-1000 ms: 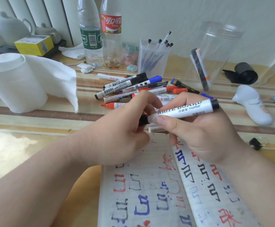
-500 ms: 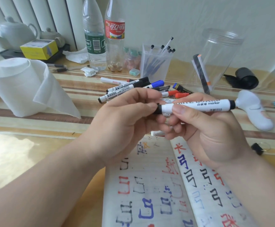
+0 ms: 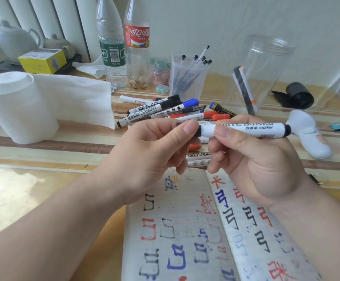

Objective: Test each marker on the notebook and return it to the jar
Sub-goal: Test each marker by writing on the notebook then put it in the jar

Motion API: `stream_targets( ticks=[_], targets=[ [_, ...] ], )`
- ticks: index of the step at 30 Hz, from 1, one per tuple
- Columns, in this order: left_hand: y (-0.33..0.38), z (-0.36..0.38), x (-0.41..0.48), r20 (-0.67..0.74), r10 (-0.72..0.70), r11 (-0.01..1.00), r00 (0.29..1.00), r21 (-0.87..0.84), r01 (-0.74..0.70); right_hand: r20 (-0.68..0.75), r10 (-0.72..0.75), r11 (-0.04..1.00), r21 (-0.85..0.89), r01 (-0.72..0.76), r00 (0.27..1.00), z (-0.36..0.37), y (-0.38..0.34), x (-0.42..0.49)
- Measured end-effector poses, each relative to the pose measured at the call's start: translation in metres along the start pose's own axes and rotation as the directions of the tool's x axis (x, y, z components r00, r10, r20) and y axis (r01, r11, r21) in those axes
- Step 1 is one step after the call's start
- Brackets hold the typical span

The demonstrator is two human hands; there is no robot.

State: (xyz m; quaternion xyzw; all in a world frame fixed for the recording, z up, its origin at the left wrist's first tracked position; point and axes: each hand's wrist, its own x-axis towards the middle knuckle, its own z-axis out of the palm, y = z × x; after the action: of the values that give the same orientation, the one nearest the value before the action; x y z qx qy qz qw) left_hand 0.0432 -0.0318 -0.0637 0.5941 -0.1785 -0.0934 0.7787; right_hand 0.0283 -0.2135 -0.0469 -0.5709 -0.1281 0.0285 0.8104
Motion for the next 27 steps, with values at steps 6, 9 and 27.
stream_targets(
  ticks=[6, 9, 27],
  targets=[
    [-0.001, -0.006, 0.000, -0.023, 0.150, 0.937, 0.988, 0.324, -0.135, -0.004, 0.105, 0.988, 0.115, -0.104, 0.994, 0.005, 0.001, 0.001],
    [-0.002, -0.009, 0.000, -0.025, 0.158, 0.903, 0.987, 0.408, -0.134, -0.015, 0.130, 0.986, 0.108, -0.127, 0.991, 0.003, 0.003, 0.002],
    [-0.003, -0.009, -0.002, -0.083, 0.222, 0.591, 0.971, 0.804, -0.067, -0.166, -0.256, 0.922, -0.337, 0.189, 0.952, -0.019, 0.001, 0.011]
  ],
)
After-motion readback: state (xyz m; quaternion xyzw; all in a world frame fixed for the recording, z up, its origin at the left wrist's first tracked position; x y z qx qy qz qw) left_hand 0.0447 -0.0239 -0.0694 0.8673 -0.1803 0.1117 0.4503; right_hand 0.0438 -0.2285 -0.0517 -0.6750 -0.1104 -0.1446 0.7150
